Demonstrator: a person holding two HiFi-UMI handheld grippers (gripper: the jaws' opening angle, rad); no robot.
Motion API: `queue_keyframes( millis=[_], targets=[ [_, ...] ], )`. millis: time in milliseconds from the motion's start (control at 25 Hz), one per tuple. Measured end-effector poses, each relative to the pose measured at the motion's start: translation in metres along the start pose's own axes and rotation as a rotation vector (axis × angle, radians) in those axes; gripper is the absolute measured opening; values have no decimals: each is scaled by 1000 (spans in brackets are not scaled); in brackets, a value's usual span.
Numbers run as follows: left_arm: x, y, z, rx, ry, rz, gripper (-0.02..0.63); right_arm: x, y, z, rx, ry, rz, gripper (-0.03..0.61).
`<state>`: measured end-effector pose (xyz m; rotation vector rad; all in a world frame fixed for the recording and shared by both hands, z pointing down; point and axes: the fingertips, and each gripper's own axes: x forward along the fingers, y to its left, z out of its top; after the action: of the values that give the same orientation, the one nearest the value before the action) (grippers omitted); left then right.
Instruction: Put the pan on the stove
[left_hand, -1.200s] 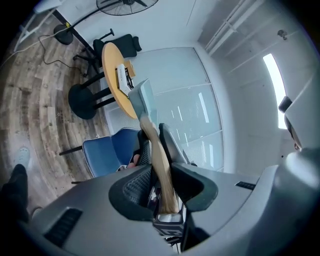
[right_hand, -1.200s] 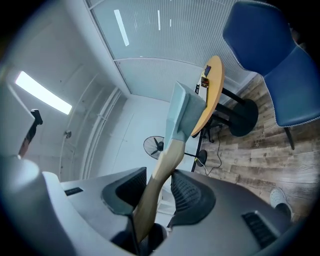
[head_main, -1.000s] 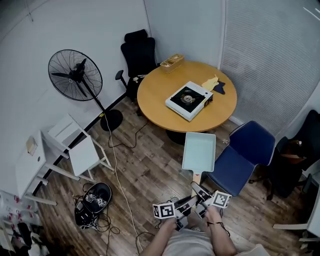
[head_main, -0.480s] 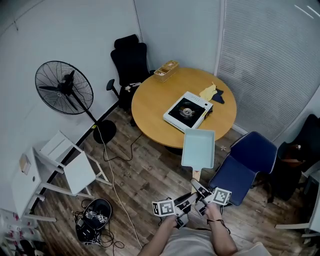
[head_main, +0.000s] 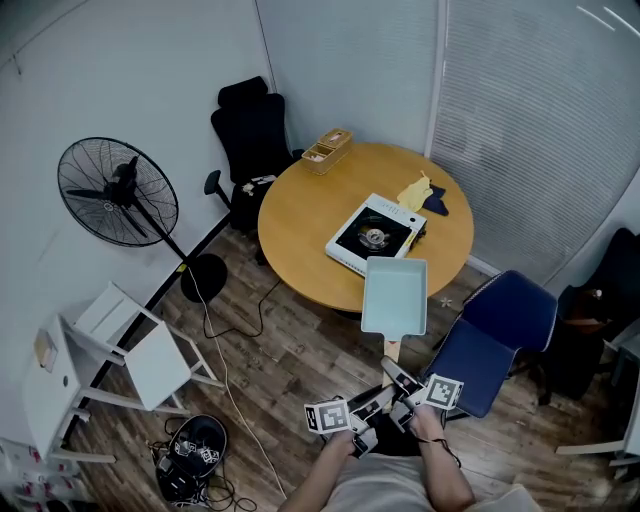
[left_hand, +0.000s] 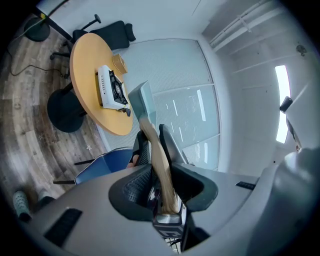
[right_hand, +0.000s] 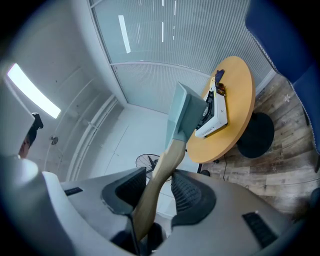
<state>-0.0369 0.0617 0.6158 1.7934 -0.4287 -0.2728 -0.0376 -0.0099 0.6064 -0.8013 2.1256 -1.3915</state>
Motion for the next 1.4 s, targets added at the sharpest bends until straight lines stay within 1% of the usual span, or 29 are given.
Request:
queue_keyframes(
  millis=[160,320,560,760,880,1080,1200,1400],
  targets=[
    [9,3,5,-16,5,-11,135,1,-6,10,-9,-1,-10,161],
    [13,13,20,-23,11,4,135,12,-21,17,20,-12,-25,164],
    [31,27,58,-17,17,31,137,46,-37,42,34,-6,-22,164],
    [46,35,87,-23,-1,48,137,70,-47,64,15,20,-32,164],
    [54,40,105,-18,-7,57,137,85,-52,76,22,25,-15,164],
    [70,48,128,-35,-16,67,137,103,-65,95,30,45,-13,165],
    [80,51,145,-57,-39,59,137,115,-71,108,37,51,-6,166],
    [97,59,164,-57,-43,68,135,129,-80,127,29,65,5,167]
  ],
)
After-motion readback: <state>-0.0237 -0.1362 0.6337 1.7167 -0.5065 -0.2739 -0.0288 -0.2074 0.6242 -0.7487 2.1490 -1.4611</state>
